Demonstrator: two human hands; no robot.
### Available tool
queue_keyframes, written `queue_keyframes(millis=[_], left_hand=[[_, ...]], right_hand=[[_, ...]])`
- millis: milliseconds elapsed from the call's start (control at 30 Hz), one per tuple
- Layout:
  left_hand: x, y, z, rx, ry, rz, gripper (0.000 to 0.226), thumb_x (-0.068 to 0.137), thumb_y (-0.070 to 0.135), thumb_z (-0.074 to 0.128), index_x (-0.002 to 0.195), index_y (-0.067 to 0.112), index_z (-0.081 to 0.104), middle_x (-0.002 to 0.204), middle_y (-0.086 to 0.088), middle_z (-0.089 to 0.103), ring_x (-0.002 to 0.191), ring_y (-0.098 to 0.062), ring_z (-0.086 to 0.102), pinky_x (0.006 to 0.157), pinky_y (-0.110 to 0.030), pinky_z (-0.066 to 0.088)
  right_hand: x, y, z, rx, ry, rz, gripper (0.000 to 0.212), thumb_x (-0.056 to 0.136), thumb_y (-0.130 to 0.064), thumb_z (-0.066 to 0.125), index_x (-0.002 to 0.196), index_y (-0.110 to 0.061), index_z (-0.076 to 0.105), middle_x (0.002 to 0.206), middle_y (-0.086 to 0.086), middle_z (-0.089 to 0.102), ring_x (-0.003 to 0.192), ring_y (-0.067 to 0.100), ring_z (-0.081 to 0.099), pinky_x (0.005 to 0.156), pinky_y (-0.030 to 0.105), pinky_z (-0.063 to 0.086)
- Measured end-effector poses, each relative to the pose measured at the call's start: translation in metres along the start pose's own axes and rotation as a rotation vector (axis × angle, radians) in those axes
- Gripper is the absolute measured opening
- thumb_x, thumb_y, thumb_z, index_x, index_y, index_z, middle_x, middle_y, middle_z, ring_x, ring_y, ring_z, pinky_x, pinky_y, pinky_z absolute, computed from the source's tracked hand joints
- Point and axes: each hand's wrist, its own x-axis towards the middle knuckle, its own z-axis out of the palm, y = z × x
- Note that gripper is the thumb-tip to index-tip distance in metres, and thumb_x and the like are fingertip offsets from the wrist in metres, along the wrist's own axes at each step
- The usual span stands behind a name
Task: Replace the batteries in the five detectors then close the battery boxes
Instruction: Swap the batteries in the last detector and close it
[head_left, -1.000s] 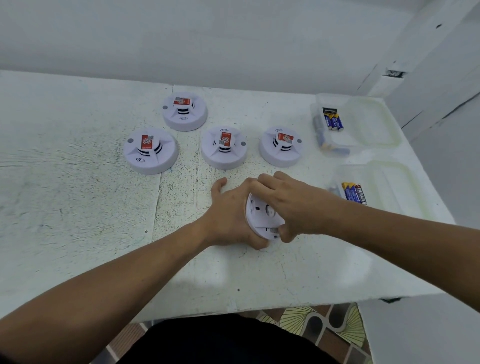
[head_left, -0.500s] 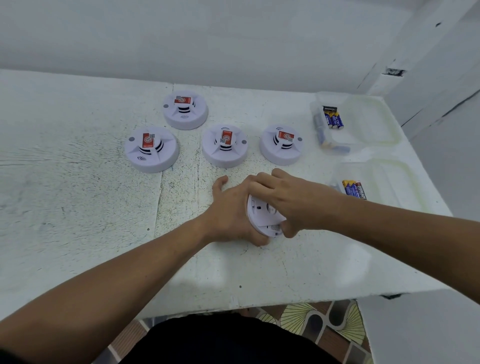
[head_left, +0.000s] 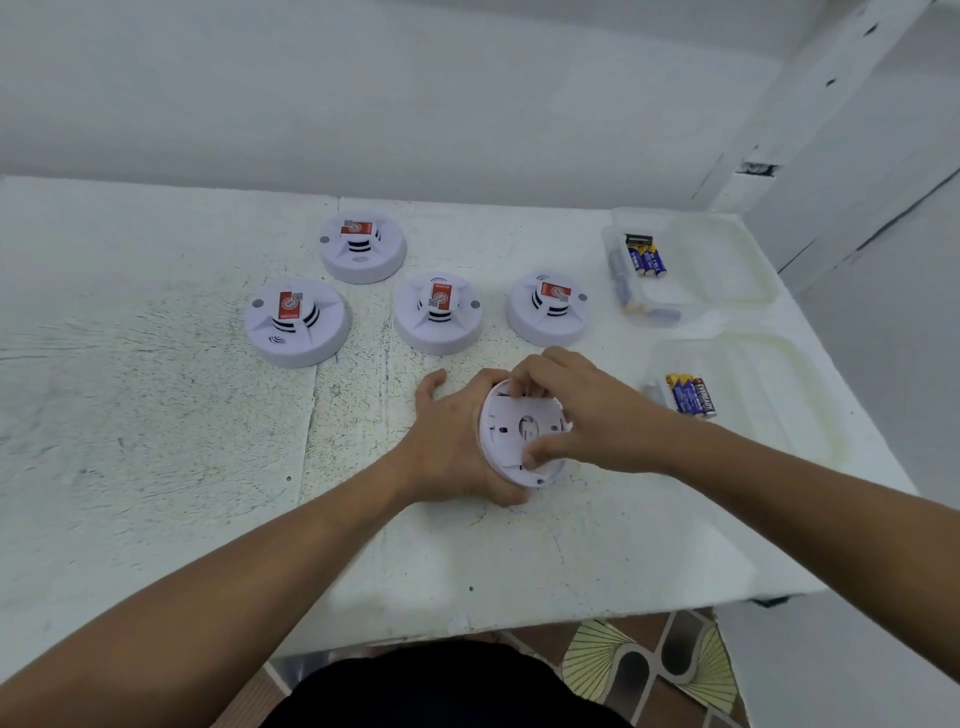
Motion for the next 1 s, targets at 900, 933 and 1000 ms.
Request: queue_keyframes(millis=[900,933,1000], left_hand=[[-0.014,0.006,0.003,0.123,0.154,-0.074,0.100,0.036,0.073,0.065,0.125,0.042,0.031,0.117,0.030,0.043,0.116,0.005,0.043,0.110,-0.044,-0.010],[-0.015,0.004,0.004,0.147,0.182,-0.089,0.105,0.034,0.075,0.062,0.128,0.038,0.034,0.119,0.029,0.039,0.124,0.003,0.037,0.110,-0.042,-0.012],[-0.018,-0.002,0.004,0.202,0.234,-0.108,0.113,0.031,0.077,0.060,0.133,0.033,0.036,0.122,0.028,0.033,0.136,-0.001,0.022,0.110,-0.040,-0.014]], right_hand=[[-0.023,0.000,0.014,0.501,0.408,0.214,0.049,0.071,-0.016,0.081,0.091,-0.024,0.036,0.079,-0.006,0.044,0.061,0.000,0.045,0.055,0.018,0.039],[-0.023,0.001,0.014,0.566,0.477,0.276,0.050,0.072,-0.018,0.080,0.095,-0.025,0.036,0.082,-0.003,0.047,0.065,0.004,0.051,0.055,0.020,0.042],[-0.022,0.002,0.016,0.601,0.589,0.364,0.049,0.077,-0.020,0.077,0.101,-0.027,0.035,0.084,0.000,0.051,0.071,0.012,0.055,0.057,0.024,0.046]])
